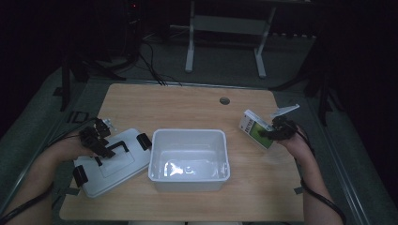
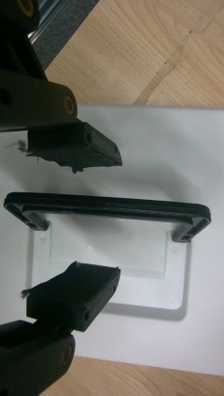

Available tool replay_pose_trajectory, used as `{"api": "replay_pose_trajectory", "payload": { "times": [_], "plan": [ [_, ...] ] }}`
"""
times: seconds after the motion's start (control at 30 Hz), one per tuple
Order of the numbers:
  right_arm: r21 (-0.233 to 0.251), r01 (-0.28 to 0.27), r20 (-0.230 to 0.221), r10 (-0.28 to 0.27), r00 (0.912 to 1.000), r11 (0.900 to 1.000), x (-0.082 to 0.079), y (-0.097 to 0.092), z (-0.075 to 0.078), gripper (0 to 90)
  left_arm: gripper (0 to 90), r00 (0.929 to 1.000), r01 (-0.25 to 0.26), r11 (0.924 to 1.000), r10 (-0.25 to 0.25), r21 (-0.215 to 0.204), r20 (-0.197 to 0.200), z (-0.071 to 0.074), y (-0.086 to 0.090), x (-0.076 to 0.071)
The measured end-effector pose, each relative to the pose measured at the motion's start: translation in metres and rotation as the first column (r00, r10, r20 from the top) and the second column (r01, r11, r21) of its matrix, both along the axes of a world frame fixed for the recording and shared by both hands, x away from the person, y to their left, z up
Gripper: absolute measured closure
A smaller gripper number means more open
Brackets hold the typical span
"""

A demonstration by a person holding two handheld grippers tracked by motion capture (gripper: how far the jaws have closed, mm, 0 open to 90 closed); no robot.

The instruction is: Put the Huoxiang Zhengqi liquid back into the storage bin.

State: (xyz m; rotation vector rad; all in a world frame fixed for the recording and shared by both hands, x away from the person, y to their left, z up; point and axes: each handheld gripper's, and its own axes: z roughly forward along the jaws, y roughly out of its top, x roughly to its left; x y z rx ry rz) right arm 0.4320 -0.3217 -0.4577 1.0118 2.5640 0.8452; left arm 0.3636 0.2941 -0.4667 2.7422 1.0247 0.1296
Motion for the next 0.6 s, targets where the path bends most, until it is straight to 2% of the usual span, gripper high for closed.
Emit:
{"api": "replay_pose_trajectory", "payload": {
  "times": [0.17, 0.2, 0.23, 0.4, 0.6],
  "plan": [
    [0.003, -0.032, 0.016, 0.032, 0.9994, 0.9995, -0.01, 0.001, 0.008, 65.3, 40.1, 1.0, 0.002, 1.0, -0.002, 0.0, -0.001, -0.001, -0.002, -0.001],
    [0.001, -0.072, 0.033, 0.072, 0.9969, 0.9974, -0.019, 0.003, 0.016, 65.3, 40.1, 1.0, 0.006, 1.0, -0.006, 0.002, -0.001, -0.002, -0.002, -0.001],
    [0.0, -0.085, 0.038, 0.085, 0.9957, 0.9964, -0.022, 0.004, 0.02, 65.3, 40.1, 1.0, 0.005, 1.0, -0.005, 0.002, -0.003, -0.002, -0.002, -0.001],
    [0.004, -0.132, 0.071, 0.132, 0.9888, 0.9912, -0.036, 0.006, 0.036, 65.3, 40.1, 1.0, 0.003, 1.0, -0.003, 0.002, -0.003, -0.002, -0.003, -0.003],
    [-0.013, -0.193, 0.088, 0.194, 0.9771, 0.9811, -0.052, 0.015, 0.052, 65.3, 40.1, 1.0, 0.003, 1.0, -0.003, -0.001, 0.005, 0.003, -0.002, -0.004]
  ]
}}
